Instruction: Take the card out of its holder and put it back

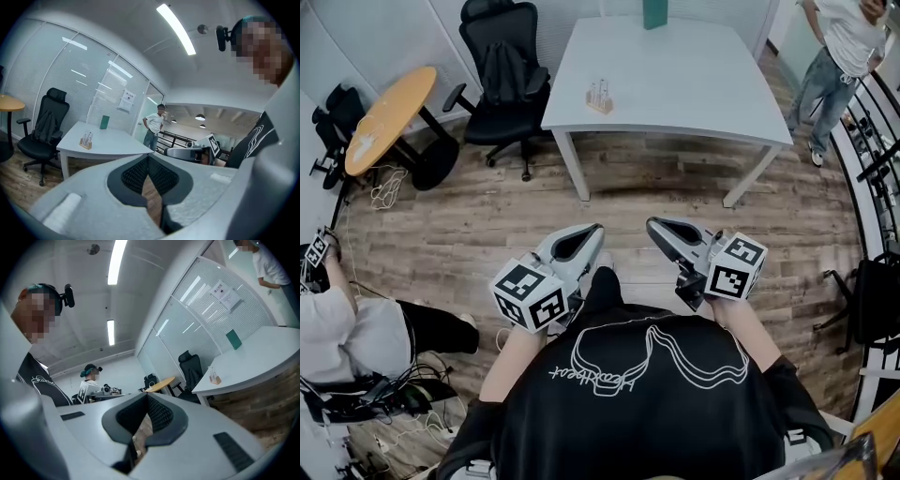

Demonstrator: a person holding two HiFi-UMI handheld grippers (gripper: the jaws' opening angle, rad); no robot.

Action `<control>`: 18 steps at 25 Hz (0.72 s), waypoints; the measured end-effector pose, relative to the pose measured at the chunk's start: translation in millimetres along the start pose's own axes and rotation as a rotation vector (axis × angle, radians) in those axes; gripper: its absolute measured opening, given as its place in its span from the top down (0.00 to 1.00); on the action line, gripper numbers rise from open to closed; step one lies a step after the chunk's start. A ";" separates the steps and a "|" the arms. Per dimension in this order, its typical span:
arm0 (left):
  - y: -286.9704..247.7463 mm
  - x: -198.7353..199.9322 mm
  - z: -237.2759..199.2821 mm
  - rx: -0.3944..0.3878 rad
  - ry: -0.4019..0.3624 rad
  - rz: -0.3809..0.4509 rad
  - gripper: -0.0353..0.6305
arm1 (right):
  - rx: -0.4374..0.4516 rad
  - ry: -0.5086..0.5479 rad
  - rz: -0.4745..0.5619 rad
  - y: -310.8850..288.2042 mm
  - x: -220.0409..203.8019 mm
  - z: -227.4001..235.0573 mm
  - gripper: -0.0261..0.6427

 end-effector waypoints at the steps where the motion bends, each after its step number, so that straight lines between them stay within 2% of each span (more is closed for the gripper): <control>1: -3.8 0.7 -6.3 -0.001 0.004 -0.002 0.93 | -0.005 -0.005 0.002 -3.7 0.8 6.2 0.95; 8: -49.1 18.1 -66.3 -0.007 0.037 -0.033 0.93 | -0.047 -0.056 0.012 -38.2 17.6 67.8 0.95; 13: -98.8 33.4 -128.0 -0.015 0.067 -0.067 0.93 | -0.090 -0.128 0.035 -74.6 29.8 133.4 0.95; 18: -149.4 52.9 -193.4 -0.021 0.079 -0.106 0.93 | -0.125 -0.150 0.040 -118.3 48.4 193.0 0.95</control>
Point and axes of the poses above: the fingertips, and each gripper's own axes: y backward along the fingers, z to its right, x out of its top, the point moved 10 cm from there along y, backward along the fingers, and after that the axes turned 11 degrees about x, right-handed, at the moved point
